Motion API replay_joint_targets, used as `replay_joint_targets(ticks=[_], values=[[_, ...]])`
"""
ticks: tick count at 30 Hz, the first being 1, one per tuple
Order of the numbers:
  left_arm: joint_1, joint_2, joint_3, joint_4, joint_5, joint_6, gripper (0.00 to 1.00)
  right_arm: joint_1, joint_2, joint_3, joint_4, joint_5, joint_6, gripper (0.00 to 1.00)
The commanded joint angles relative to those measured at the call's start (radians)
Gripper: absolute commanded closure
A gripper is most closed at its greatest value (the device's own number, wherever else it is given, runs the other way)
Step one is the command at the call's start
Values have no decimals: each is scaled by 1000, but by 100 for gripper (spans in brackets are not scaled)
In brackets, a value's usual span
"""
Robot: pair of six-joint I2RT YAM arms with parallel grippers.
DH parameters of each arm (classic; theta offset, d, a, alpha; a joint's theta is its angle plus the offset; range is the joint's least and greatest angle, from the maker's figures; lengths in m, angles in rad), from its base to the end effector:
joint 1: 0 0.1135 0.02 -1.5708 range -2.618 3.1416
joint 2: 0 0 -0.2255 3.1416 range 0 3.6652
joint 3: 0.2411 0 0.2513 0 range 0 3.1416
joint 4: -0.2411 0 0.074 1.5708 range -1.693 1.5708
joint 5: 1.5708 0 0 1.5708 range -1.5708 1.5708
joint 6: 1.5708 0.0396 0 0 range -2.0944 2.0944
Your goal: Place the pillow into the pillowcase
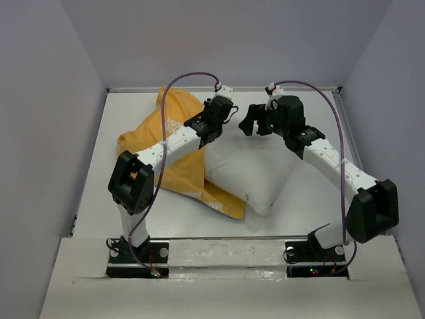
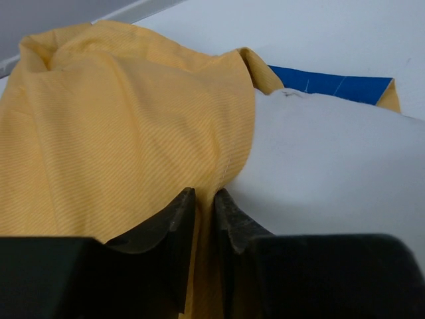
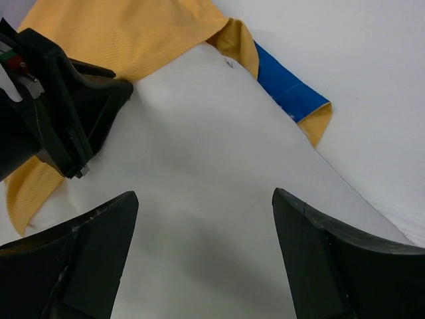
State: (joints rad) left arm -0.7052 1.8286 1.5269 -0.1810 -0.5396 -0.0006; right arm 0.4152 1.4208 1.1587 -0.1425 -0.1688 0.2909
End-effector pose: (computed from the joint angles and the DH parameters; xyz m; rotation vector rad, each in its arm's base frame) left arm 0.3360 -0.2593 0.2662 0.3675 1.9473 0.0985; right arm 0.3098 0.1438 0.2867 -0.2379 2.0091 0.6210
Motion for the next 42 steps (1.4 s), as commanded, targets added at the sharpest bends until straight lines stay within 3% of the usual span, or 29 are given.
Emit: replay_joint_targets(ticks=[1,2,5,11,14,19,21,22,23,24,25,26,29,31,35,38,42], values=[[9,40,73,29,-120,77,72,-41,81,87,64,-155,-131,10],[12,47,84,31,-106,77,75,-55,98,110,75,-200,-136,9],[27,55,88,40,-57,54,100,-84,170,163,70,-314,-211,5],[58,-51,65,127,157,-100,100,-84,312,233,55,-512,-259,0],[75,-110,33,231,422,-191,100,-84,394,234,162,-642,-175,0],[75,-115,47,346,680,-280,100,8,434,257,219,-776,-151,3],[75,-121,24,396,795,-326,100,20,417,161,444,-886,18,33],[75,-129,13,447,838,-384,100,20,397,101,607,-917,127,78],[72,-135,-10,474,918,-416,100,20,391,-18,952,-935,254,100],[70,-152,-26,503,949,-449,100,20,392,-55,1077,-937,445,100],[64,-163,-63,549,996,-499,100,20,397,-98,1279,-946,518,100],[64,-182,-63,572,997,-525,100,20,395,-123,1367,-946,584,100],[59,-304,-157,577,983,-539,100,4,342,-184,1502,-795,712,100],[56,-376,-197,574,1009,-553,100,-28,301,-208,1473,-706,699,100],[7,-451,-295,578,1031,-599,100,-38,228,-241,1414,-357,689,100],[-94,-500,-387,609,1017,-616,100,-38,198,-278,1397,49,763,100],[-168,-534,-409,640,1090,-694,100,-18,88,-263,1249,262,716,100]])
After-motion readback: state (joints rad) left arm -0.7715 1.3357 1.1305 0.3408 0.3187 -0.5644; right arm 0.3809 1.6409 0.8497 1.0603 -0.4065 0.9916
